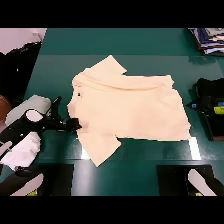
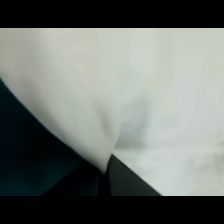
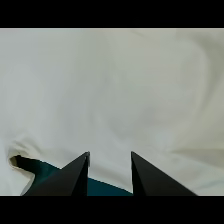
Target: Fold the shirts.
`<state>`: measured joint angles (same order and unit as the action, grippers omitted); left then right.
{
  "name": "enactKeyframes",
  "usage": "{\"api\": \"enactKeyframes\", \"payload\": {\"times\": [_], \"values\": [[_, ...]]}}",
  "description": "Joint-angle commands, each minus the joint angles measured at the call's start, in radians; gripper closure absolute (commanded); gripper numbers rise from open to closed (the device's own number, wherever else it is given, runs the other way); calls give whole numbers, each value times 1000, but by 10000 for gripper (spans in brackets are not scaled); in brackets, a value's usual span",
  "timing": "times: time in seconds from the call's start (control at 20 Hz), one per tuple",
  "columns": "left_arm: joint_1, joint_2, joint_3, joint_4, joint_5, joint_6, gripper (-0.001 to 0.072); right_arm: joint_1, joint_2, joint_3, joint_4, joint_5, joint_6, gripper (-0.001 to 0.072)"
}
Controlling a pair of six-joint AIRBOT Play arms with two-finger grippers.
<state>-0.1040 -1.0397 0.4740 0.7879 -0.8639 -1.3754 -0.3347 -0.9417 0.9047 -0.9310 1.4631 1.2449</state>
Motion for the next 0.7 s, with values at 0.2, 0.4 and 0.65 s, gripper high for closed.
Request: {"api": "enactKeyframes", "payload": {"times": [0.2,0.4,0.65], "values": [[-23,0,113,2,-71,50,682,-254,22,-260,-237,-20,8,123],[-23,0,130,5,-68,50,682,-332,-66,-339,-238,-32,7,221],[-23,0,130,5,-69,71,682,-366,-159,-348,-156,-98,6,287]]}}
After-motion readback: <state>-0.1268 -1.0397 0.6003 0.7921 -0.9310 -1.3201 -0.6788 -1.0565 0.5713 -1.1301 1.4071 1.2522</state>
